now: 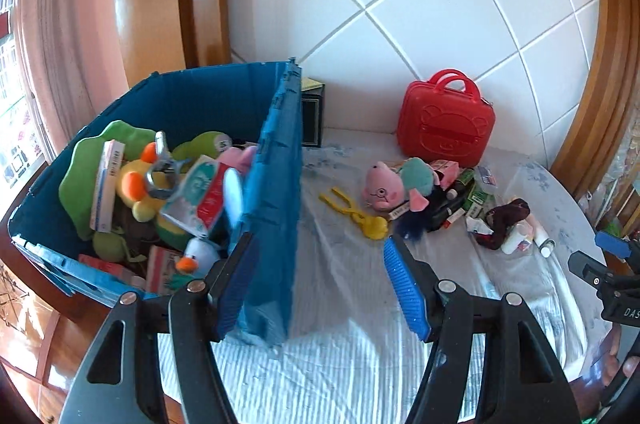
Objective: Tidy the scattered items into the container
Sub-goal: 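Move both tools back from the crate toward the items on the bed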
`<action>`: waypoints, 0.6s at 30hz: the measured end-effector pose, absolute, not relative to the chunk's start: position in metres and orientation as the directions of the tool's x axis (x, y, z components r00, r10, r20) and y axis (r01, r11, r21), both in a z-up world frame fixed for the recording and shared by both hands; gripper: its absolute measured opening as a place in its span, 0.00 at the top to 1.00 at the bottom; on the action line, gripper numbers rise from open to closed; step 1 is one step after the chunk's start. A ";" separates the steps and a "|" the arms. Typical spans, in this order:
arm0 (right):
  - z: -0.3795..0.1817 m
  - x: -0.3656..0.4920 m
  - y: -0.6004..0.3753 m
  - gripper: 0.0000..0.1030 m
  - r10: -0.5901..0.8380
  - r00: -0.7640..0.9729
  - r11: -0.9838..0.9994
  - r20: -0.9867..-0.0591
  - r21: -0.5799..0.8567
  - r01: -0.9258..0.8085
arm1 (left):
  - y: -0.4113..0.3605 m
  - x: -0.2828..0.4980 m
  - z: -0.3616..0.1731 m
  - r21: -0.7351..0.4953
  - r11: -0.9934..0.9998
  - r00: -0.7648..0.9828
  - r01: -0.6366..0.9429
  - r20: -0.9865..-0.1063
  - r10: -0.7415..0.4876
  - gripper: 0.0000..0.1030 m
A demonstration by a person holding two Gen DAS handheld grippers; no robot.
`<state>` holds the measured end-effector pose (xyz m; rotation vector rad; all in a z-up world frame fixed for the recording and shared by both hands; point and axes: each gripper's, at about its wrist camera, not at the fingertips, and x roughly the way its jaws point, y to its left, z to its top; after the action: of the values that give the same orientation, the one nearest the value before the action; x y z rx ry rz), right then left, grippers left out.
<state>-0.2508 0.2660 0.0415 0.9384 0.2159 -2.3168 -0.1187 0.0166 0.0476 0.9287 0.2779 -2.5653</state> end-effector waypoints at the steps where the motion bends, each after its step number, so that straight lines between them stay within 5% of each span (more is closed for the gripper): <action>1: 0.035 -0.258 0.287 0.00 -0.461 -0.563 -0.811 -0.686 0.068 0.582 | 0.030 -0.124 0.045 -0.057 -0.905 -0.700 0.423 -0.654 -0.286 0.38; 18: -0.046 -0.334 0.481 0.00 -0.201 -0.585 -0.975 -0.786 0.103 0.196 | 0.144 -0.234 -0.043 -0.047 -0.973 -0.649 0.226 -0.752 -0.115 0.38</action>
<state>-0.3340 0.4810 -0.0458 1.2965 -0.0081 -2.6143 -0.2337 0.1441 -0.0431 1.2101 0.2028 -2.6860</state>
